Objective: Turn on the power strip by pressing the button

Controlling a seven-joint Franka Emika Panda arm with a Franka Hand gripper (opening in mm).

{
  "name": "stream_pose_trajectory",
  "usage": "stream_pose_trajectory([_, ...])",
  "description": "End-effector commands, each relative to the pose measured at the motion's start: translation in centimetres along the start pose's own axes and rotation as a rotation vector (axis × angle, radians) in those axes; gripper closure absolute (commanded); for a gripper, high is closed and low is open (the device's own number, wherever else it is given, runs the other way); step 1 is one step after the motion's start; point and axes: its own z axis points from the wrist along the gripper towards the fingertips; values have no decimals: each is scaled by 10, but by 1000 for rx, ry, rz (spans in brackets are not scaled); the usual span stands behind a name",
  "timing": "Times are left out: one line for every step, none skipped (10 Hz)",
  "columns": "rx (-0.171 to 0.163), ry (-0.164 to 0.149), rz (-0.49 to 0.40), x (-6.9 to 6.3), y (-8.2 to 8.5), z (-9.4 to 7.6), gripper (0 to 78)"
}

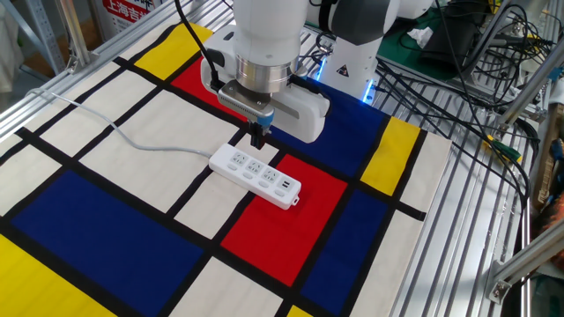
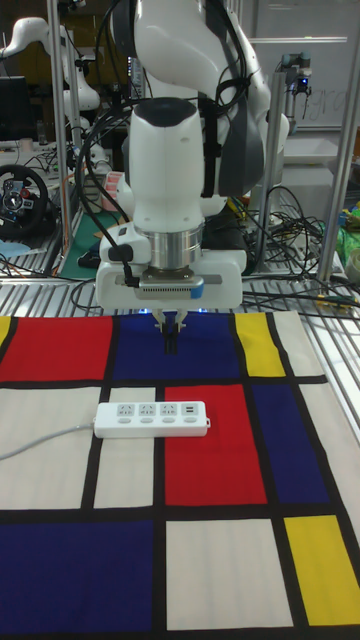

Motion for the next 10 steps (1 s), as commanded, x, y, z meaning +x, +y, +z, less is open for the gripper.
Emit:
stream_pose_trajectory([0, 0, 0, 0, 0, 0, 776])
stream_pose_trajectory([113, -25, 92, 0, 0, 0, 776])
stream_pose_trajectory([132, -23, 83, 0, 0, 0, 776])
stream_pose_trajectory([128, -19, 84, 0, 0, 0, 776])
stream_pose_trajectory([126, -12, 84, 0, 0, 0, 776])
stream_pose_trajectory([124, -9, 84, 0, 0, 0, 776])
stream_pose_trajectory([119, 4, 82, 0, 0, 0, 776])
stream_pose_trajectory([114, 8, 84, 0, 0, 0, 776])
stream_pose_trajectory([103, 9, 90, 0, 0, 0, 776])
stream_pose_trajectory([96, 9, 94, 0, 0, 0, 776])
